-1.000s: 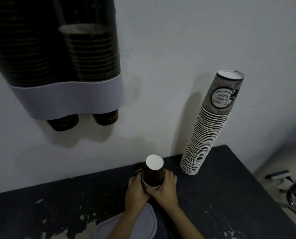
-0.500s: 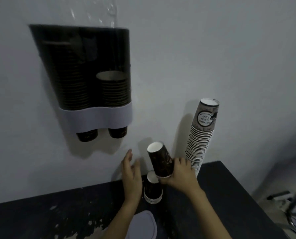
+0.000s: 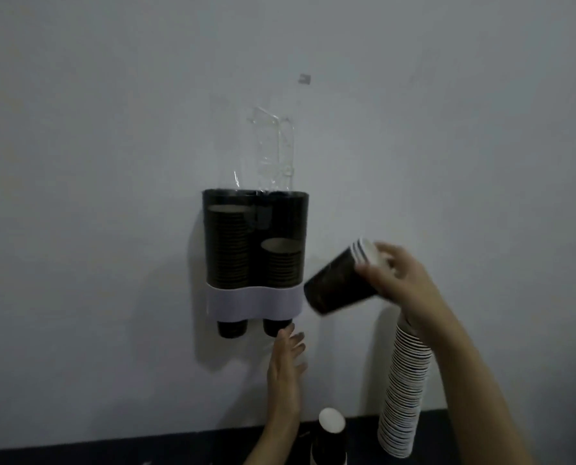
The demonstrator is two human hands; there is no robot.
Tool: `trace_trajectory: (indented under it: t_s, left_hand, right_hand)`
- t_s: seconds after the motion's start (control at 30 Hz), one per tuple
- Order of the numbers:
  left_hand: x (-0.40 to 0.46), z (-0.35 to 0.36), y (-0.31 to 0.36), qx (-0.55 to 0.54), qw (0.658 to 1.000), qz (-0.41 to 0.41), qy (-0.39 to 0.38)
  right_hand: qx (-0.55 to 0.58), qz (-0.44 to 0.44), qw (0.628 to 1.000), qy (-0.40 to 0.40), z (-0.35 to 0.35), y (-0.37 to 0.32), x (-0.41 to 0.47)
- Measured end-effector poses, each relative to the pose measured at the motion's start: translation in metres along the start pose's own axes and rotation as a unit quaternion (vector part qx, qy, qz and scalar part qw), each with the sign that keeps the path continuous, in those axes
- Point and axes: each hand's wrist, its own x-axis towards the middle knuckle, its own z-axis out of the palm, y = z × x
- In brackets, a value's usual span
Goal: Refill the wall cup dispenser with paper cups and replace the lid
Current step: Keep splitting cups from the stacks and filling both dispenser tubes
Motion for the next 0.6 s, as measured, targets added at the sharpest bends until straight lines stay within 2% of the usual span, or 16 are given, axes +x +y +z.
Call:
trace_trajectory:
  t_s: [0.13, 0.23, 0.33, 0.43, 0.6]
  left_hand:
    - [-0.005, -0.01, 0.006, 0.032, 0.999, 0.003, 0.013]
    - [-0.009, -0.015, 0.009, 0.032, 0.999, -0.002, 0.015]
    - [-0.014, -0.018, 0.015, 0.026, 1.0, 0.006, 0.011]
    - [-0.015, -0.021, 0.019, 0.024, 1.0, 0.005, 0.007]
    - [-0.011, -0.023, 0.022, 0.021, 0.999, -0.04, 0.009]
  right_hand:
    - [0.018, -0.14, 0.984, 0.11, 0.012, -0.09, 0.048]
    - [-0.087, -0.195, 0.972, 0.1, 0.039, -0.136, 0.082]
    - [-0.213, -0.152, 0.965, 0.017, 0.071, -0.139, 0.112]
    - [-0.324, -0.109, 0.939, -0.04, 0.096, -0.117, 0.123]
    - [-0.393, -0.078, 0.912, -0.089, 0.111, -0.092, 0.122]
